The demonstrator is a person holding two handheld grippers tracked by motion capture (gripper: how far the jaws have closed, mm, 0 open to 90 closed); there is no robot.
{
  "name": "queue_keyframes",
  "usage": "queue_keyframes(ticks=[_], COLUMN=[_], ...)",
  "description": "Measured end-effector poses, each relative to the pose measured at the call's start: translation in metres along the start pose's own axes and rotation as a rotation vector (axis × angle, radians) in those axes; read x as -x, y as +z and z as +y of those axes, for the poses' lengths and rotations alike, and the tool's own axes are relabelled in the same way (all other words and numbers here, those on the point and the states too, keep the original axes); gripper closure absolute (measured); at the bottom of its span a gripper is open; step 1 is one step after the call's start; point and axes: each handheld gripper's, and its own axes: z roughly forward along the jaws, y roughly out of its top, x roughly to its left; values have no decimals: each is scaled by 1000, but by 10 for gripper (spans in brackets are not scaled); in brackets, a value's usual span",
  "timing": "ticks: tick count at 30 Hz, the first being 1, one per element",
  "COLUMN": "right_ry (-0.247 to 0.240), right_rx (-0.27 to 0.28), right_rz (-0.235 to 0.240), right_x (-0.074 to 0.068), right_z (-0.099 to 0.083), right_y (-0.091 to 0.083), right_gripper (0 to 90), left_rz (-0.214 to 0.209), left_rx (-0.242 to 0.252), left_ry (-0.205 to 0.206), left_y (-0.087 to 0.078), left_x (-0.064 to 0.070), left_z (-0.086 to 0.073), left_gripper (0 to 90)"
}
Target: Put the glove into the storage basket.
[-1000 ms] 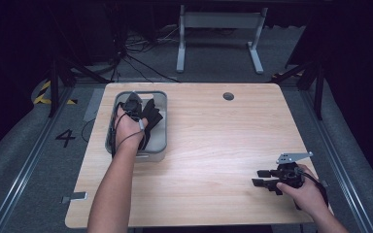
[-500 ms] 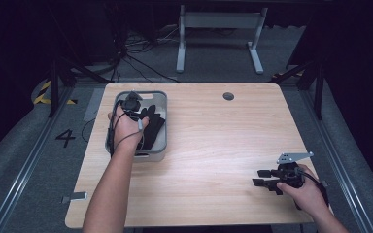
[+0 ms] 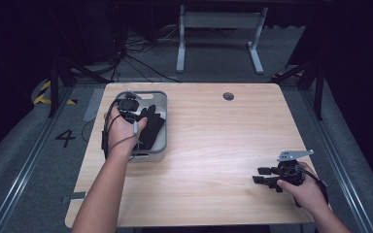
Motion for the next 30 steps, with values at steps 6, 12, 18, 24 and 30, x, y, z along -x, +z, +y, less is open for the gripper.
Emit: queue_keyframes(ticks=[6,12,18,24,30], right_ry=[-11,-10,-7,1,2], right_rx=[-2,0,3,7,5], right_rz=[9,3,1,-5,-7], right_x=[-1,-1,-1,0,1], right_z=[4,5,3,2,0], right_y=[4,4,2,-1,-2], right_gripper=[496,496,495,495,495], left_rz=[-23,-63,-124,-167,-220], left_rx=[15,34,59,54,90], left_ry=[33,100,188,264,308], left_y=[-15,-32,-48,-57,-63], left_x=[10,25,47,64,78], left_z=[-6,-17,-38,-56,-78], left_gripper=[406,402,399,397,398])
